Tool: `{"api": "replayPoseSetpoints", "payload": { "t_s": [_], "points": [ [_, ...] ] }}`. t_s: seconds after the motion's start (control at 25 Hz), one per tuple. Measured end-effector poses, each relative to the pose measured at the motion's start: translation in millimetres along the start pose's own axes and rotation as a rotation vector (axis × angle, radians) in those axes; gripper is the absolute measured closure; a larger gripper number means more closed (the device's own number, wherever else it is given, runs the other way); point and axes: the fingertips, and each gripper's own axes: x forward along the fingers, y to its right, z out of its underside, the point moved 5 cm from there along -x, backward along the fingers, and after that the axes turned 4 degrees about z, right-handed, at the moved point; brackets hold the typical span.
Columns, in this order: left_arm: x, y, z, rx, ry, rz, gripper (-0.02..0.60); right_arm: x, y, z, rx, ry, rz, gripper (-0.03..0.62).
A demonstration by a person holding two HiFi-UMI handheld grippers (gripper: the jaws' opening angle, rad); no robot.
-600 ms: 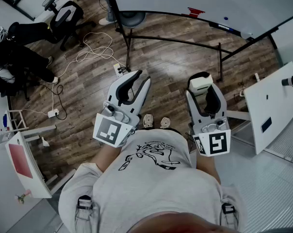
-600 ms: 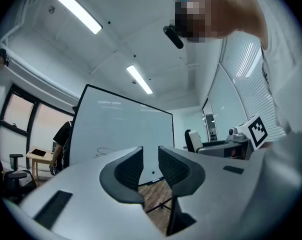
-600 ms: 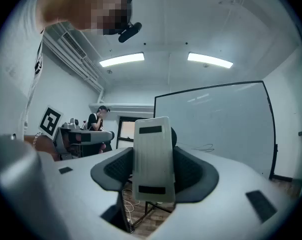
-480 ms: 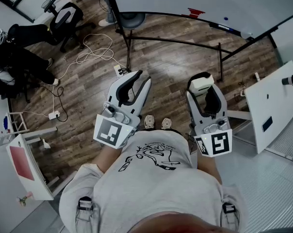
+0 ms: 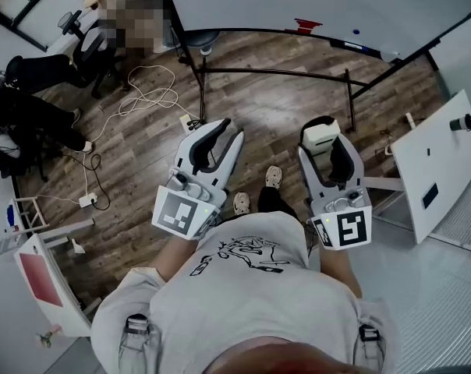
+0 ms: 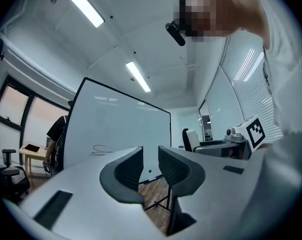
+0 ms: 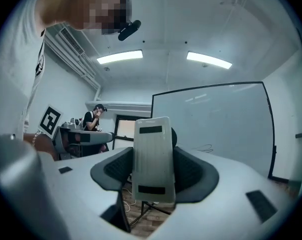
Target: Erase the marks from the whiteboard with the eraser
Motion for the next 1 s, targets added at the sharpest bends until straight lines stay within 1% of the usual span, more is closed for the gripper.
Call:
{"api": "replayPoseSetpoints", "payload": {
  "t_s": [0.12,0.24,0.44,0.68,1.0],
  "points": [
    [20.9,-4.3,1.0,-0.002,-0.010,0.010,0.477,10.7,13.8,-2.9,-0.031,0.005,0.002,0.336],
    [48.3,-3.8,0.4,0.020,-0.010,0.027,0.477,20.7,35.2,0.3,-0.029,0.006,0.012,0.336],
    [94.3,-11.7,3.7,0.026,0.010,0.010,0.477,42.6,70.9,5.2,-0.025,0.021,0.002,0.336],
    [158.8,-11.5,14.3,0.035,-0.014,0.008,0.483,61.3,128.6,10.1,-0.020,0.021,-0.004,0.336],
    [230.1,-6.5,23.0,0.044,-0.023,-0.018,0.486,78.3,205.7,18.5,-0.019,0.025,-0.007,0.336]
  ]
}}
